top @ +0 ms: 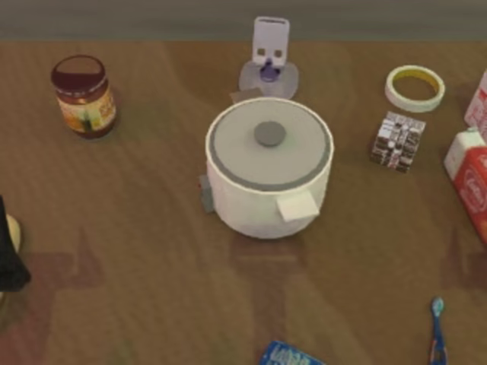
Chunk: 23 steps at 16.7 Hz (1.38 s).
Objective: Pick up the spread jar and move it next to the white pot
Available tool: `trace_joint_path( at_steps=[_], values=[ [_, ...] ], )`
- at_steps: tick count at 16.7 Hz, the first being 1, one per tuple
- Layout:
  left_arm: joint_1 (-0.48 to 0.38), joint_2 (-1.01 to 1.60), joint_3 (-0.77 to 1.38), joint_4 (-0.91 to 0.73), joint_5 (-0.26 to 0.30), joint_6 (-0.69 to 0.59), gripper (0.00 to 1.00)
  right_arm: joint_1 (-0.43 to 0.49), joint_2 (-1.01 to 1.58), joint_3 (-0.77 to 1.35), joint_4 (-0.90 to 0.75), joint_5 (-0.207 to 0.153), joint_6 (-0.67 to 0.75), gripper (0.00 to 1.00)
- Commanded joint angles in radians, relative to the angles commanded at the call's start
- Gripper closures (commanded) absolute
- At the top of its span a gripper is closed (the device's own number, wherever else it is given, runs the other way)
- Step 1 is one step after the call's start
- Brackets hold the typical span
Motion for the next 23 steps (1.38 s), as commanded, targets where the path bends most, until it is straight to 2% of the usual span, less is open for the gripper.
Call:
trace_joint_path(
  at_steps=[5,9,15,23],
  values=[
    [0.007,0.043,0.054,-0.02,-0.003,0.018,0.0,0.0,0.0,0.0,0.0,0.0,0.0,0.0],
    [0.022,0.222,0.252,-0.109,0.0,0.085,0.0,0.0,0.0,0.0,0.0,0.0,0.0,0.0],
    [0.032,0.694,0.732,-0.354,0.032,0.25,0.0,0.0,0.0,0.0,0.0,0.0,0.0,0.0],
    [0.027,1.513,1.539,-0.783,0.114,0.519,0.0,0.0,0.0,0.0,0.0,0.0,0.0,0.0]
  ],
)
